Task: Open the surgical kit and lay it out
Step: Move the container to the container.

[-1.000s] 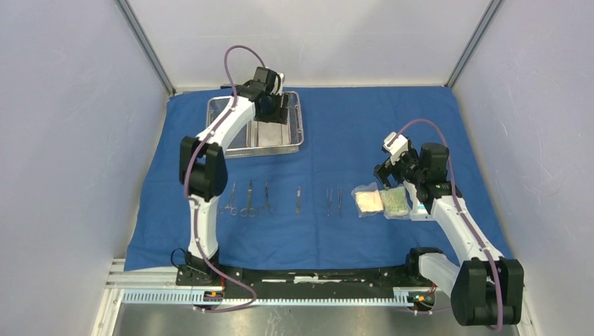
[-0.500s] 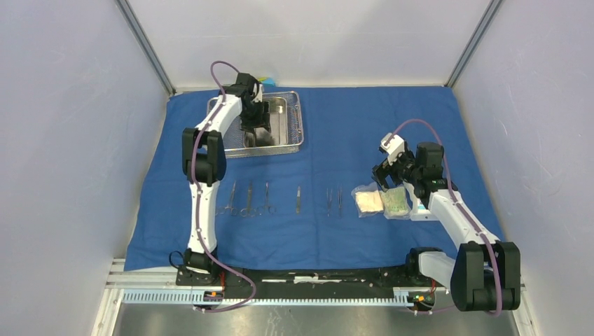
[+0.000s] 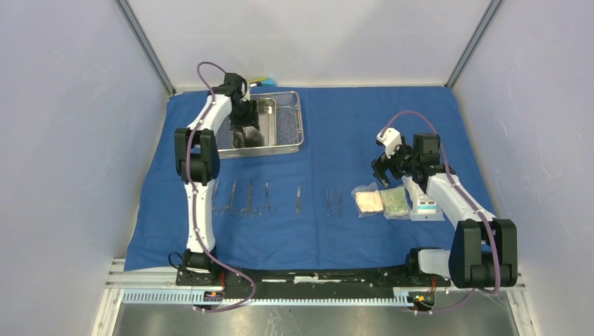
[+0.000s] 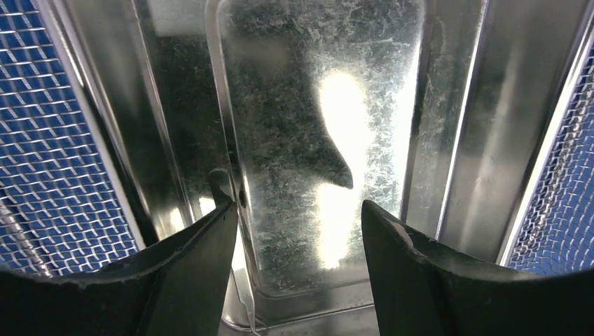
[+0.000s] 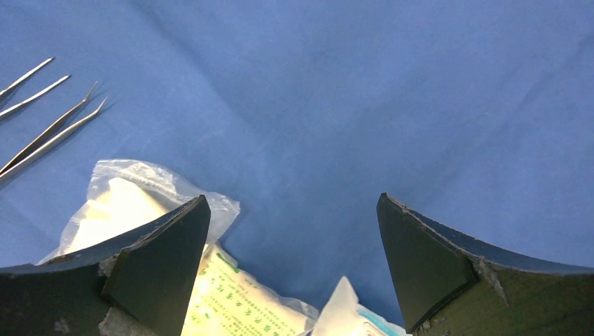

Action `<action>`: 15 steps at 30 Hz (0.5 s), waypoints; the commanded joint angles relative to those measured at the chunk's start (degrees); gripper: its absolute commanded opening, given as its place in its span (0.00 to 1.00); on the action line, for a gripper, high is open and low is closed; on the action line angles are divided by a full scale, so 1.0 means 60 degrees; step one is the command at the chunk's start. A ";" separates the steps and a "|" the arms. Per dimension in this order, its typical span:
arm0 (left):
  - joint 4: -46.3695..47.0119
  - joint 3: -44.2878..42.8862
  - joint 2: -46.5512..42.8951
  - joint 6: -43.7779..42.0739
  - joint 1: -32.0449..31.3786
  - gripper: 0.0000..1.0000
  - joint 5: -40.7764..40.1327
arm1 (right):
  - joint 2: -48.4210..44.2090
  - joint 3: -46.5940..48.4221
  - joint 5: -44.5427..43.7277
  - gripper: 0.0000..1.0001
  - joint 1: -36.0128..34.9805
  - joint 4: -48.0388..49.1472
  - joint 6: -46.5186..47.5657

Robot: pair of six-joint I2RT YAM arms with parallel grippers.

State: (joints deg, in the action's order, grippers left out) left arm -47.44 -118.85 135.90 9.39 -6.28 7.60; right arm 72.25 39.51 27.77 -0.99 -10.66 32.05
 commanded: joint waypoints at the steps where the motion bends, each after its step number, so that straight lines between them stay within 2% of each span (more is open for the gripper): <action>1: 0.0128 0.0022 -0.0536 -0.0327 0.0238 0.73 -0.0440 | 0.0298 0.1106 -0.0379 0.97 0.0034 -0.0841 0.0651; 6: -0.1131 -0.0877 -0.0286 -0.1483 0.0216 0.70 0.0109 | 0.0500 0.1830 -0.0601 0.97 0.0041 -0.1665 0.1013; 9: -0.1663 -0.0467 -0.0623 -0.2494 0.0141 0.68 0.0367 | 0.0482 0.1926 -0.0638 0.97 0.0034 -0.1828 0.1031; 12: -0.1508 0.0366 -0.1278 -0.3661 0.0058 0.68 0.0314 | 0.0430 0.1808 -0.0536 0.97 0.0032 -0.1763 0.0962; 15: -0.1485 0.0461 -0.1553 -0.4444 0.0047 0.69 0.0168 | 0.0417 0.1626 -0.0343 0.97 0.0021 -0.1558 0.0814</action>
State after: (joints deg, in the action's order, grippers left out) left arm -54.81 -116.90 132.75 -5.61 -5.48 7.90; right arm 75.09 49.04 24.75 -0.99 -20.40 36.95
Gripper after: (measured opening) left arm 0.681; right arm 0.974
